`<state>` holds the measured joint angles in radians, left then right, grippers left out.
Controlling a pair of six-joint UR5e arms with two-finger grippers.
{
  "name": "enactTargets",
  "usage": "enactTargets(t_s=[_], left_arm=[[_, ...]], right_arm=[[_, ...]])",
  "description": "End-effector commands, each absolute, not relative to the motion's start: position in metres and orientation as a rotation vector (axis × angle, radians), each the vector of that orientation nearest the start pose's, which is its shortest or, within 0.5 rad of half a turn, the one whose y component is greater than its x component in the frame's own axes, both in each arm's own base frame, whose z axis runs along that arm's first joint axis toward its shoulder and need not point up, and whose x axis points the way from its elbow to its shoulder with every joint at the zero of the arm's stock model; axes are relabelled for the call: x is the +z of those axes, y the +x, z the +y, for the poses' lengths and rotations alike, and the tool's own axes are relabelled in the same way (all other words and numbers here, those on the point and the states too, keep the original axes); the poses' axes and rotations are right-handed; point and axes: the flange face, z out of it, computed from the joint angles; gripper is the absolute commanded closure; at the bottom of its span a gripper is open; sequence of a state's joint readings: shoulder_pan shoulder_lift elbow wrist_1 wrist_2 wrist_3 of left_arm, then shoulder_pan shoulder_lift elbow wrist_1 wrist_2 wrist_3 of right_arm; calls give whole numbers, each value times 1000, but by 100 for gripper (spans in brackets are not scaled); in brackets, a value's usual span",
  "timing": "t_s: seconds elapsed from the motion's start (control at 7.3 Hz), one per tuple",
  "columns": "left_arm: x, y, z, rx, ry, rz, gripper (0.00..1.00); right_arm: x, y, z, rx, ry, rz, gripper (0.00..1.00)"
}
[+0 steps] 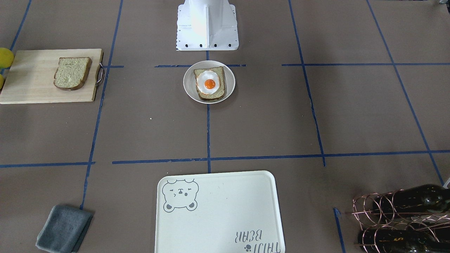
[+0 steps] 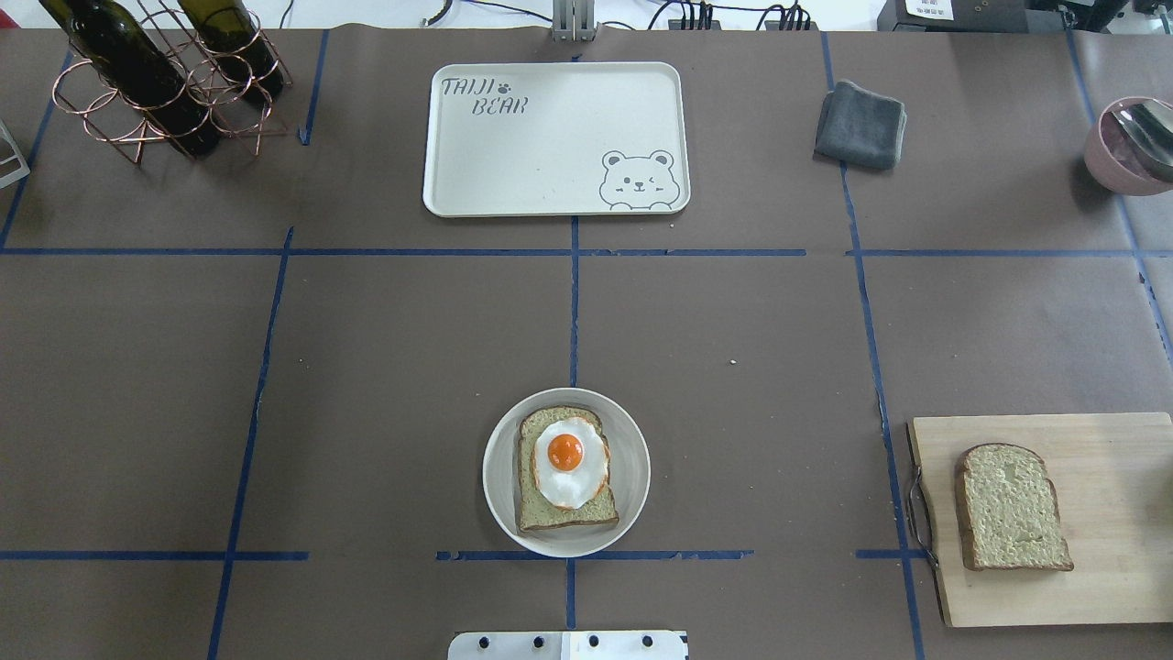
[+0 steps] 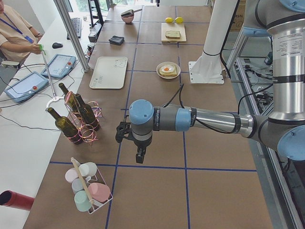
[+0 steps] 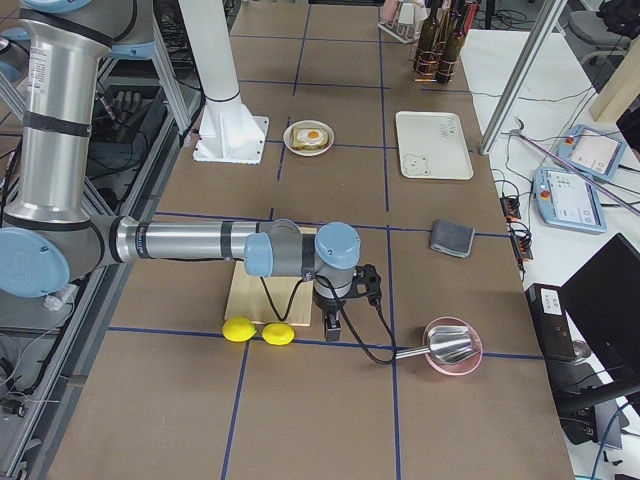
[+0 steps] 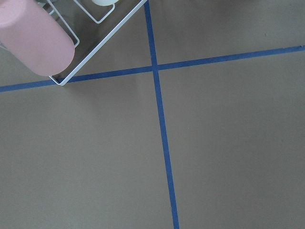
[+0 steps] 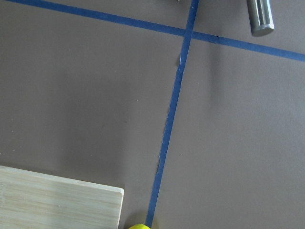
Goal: Make sandwich and place on tray
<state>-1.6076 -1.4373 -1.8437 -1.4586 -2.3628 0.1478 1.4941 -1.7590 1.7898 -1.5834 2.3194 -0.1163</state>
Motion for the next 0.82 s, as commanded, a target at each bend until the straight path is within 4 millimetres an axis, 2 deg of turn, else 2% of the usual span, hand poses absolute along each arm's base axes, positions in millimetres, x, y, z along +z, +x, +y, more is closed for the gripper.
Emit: enactTargets(t_s=[0.0, 0.41, 0.55, 0.68], left_arm=[[595, -77, -432, 121, 101, 789, 0], [599, -77, -431, 118, 92, 791, 0], [602, -76, -431, 117, 86, 792, 0], [608, -75, -428, 113, 71, 793, 0]], right_arm=[[638, 34, -419, -194, 36, -745, 0], [625, 33, -427, -226, 135, -747, 0], [608, 13, -435, -299, 214, -790, 0], [613, 8, -431, -281, 202, -863, 0]])
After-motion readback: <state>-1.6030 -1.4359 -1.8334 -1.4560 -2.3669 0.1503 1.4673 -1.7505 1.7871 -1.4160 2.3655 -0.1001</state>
